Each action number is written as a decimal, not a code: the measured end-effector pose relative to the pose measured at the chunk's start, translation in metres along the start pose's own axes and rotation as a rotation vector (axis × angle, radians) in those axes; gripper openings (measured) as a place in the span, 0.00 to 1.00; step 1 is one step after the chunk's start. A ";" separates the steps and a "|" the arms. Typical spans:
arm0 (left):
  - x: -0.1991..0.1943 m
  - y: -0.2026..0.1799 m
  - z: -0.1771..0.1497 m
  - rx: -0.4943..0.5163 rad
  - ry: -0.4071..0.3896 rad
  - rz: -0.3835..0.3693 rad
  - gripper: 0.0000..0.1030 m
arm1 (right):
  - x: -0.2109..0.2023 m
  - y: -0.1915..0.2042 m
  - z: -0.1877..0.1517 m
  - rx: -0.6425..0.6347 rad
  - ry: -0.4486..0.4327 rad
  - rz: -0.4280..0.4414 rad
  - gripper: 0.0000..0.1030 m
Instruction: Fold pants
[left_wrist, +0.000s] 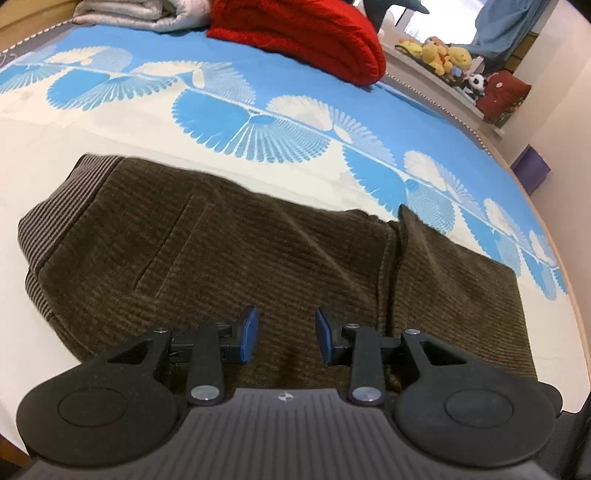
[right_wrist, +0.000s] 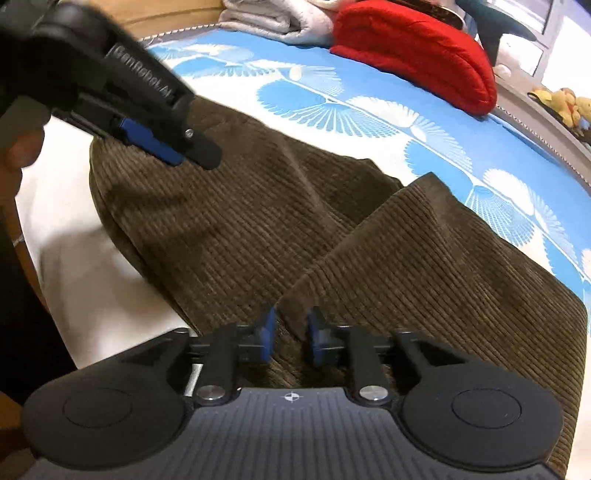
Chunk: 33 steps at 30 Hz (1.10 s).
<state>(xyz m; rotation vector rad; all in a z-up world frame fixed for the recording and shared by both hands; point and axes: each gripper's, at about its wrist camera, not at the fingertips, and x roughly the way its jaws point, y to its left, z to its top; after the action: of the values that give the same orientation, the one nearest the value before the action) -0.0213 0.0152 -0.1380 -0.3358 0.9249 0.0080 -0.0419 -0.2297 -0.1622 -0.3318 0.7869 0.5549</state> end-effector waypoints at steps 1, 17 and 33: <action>0.000 0.002 0.000 -0.011 0.005 -0.002 0.37 | 0.001 0.004 0.001 -0.014 0.007 0.003 0.48; -0.011 0.006 -0.004 0.028 -0.031 0.012 0.37 | -0.050 0.004 0.019 0.047 -0.065 -0.047 0.22; 0.032 -0.088 -0.060 0.376 0.105 -0.143 0.39 | -0.107 -0.147 -0.122 0.927 -0.130 -0.429 0.66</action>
<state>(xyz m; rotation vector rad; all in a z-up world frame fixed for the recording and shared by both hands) -0.0351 -0.0893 -0.1717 -0.0518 0.9819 -0.3141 -0.0877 -0.4439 -0.1528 0.3878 0.7405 -0.2171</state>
